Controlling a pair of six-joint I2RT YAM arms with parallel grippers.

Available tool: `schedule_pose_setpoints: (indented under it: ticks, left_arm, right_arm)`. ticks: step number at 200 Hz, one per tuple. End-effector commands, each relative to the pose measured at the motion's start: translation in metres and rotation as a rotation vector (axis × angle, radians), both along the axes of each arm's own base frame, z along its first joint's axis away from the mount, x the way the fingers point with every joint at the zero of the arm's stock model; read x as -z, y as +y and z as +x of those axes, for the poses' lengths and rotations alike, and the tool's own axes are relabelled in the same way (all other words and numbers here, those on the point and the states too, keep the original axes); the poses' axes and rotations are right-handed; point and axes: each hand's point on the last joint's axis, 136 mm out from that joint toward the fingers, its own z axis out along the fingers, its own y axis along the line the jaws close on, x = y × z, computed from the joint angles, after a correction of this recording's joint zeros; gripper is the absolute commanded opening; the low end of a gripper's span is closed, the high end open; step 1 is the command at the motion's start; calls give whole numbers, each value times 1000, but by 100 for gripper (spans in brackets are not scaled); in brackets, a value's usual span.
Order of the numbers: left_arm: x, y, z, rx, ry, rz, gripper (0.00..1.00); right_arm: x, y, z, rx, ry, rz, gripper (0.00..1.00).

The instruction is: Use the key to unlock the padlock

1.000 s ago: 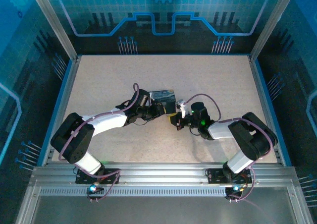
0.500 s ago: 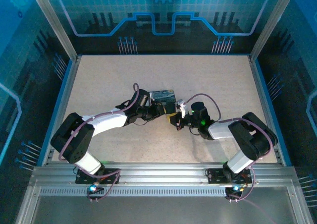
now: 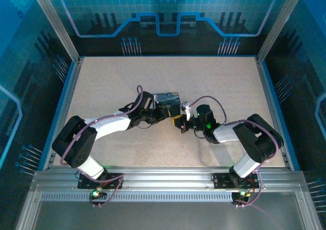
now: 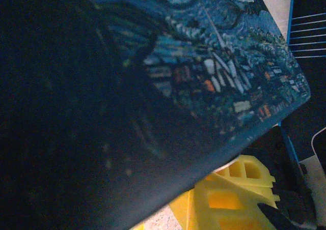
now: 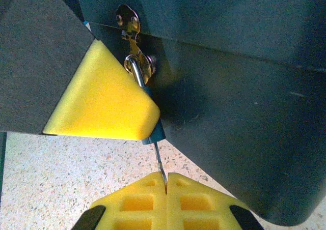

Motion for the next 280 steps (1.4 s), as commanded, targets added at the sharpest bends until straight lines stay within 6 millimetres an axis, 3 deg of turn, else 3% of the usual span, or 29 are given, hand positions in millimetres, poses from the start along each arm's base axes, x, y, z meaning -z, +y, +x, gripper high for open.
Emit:
schedule_pose_setpoints:
  ticks: [1, 85, 154, 237, 280]
  left_arm:
    - [-39, -10, 7, 37, -87, -71, 9]
    - [-41, -12, 5, 53, -83, -69, 9]
    - [-41, -11, 4, 59, -88, -66, 8]
    - [-31, -14, 6, 64, -68, -62, 9]
    - [-25, -19, 9, 73, -56, -65, 8]
  right_arm:
    - [-10, 4, 12, -3, -39, 32, 2]
    - [-9, 9, 22, -30, -58, 41, 2]
    - [-22, 15, 32, -49, -75, 68, 2]
    - [-35, 22, 42, -52, -76, 99, 2]
    - [-31, 25, 45, -49, -57, 106, 2]
